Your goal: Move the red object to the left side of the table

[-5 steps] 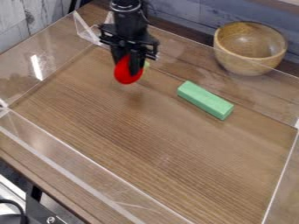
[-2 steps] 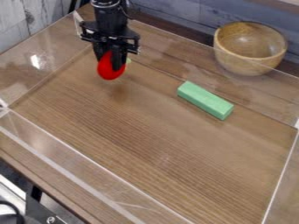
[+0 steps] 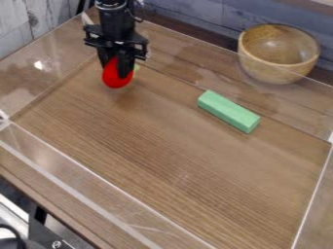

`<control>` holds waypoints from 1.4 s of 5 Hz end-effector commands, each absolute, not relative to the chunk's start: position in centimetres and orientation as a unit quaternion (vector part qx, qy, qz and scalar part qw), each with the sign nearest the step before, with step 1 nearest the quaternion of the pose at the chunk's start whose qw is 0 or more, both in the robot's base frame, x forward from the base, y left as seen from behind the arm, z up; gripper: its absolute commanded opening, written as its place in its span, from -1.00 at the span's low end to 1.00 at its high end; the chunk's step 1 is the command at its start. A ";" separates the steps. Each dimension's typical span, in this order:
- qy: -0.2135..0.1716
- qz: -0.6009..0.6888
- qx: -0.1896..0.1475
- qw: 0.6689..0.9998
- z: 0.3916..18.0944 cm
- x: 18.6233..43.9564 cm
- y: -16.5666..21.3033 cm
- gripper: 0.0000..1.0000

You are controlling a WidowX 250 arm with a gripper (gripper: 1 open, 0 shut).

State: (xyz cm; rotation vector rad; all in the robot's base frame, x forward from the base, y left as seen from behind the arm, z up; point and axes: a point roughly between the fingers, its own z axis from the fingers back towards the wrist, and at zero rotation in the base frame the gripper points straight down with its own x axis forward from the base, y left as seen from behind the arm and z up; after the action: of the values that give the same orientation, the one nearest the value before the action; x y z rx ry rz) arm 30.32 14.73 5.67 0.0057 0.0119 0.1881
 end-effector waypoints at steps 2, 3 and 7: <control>-0.012 0.107 0.012 0.994 6.8 31.0 16.5 -1.00; -0.005 0.113 0.009 0.994 6.4 31.0 17.0 -1.00; 0.045 0.152 -0.013 0.987 5.3 30.1 19.1 1.00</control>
State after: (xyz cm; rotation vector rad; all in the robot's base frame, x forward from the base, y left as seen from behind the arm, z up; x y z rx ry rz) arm 29.39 18.17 3.54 -0.0520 0.1485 0.2955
